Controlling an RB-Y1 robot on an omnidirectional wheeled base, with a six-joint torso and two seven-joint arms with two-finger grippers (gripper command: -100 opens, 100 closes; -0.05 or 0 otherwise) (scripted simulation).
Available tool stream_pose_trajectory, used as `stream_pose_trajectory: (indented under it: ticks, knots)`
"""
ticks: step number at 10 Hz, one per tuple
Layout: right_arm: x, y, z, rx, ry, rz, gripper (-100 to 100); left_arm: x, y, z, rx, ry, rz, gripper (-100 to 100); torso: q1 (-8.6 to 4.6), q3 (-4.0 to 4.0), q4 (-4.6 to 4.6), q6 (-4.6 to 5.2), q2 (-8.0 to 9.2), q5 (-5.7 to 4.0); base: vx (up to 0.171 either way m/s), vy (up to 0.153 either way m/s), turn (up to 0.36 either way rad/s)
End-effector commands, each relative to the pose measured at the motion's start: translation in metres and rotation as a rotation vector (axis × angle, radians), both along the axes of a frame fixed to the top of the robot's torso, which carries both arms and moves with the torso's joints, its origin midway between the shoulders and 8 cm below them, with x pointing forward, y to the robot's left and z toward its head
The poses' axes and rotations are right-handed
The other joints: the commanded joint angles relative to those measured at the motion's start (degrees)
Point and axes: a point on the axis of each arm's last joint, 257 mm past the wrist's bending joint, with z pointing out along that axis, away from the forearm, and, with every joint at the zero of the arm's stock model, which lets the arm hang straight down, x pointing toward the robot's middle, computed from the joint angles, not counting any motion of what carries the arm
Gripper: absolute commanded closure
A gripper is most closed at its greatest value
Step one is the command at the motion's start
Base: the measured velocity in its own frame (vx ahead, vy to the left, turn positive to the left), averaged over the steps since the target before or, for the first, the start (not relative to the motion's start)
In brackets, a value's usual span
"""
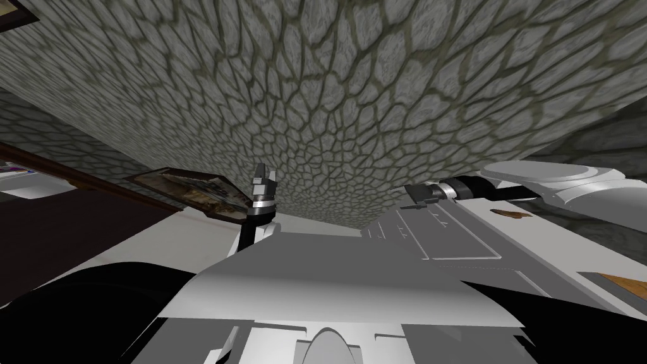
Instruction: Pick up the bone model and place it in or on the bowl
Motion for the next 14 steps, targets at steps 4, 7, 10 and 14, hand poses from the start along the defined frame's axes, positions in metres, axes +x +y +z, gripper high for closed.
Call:
stream_pose_trajectory:
  ticks: [4,7,10,14]
  knots:
    - [-0.013,-0.048,0.02,-0.131,0.008,-0.028,-100,0.0,0.0,0.0,0.0,0.0,0.0,0,0.01,0.0,0.0,0.0,0.0,0.0,-0.002,-0.03,0.04]
    - [-0.031,-0.092,0.038,-0.251,0.036,-0.06,-100,0.0,0.0,0.0,0.0,0.0,0.0,0,-0.09,0.0,0.0,0.02,0.0,-0.04,-0.001,-0.067,0.056]
    - [-0.042,-0.113,0.049,-0.317,0.055,-0.081,-100,0.0,0.0,0.0,0.0,0.0,0.0,0,-0.26,-0.02,-0.01,0.02,-0.03,-0.1,0.002,-0.085,0.034]
    - [-0.077,-0.161,0.063,-0.448,0.136,-0.128,-100,0.0,0.0,0.0,0.0,0.0,0.0,0,-0.41,0.07,0.03,0.03,0.11,-0.14,-0.021,-0.129,0.018]
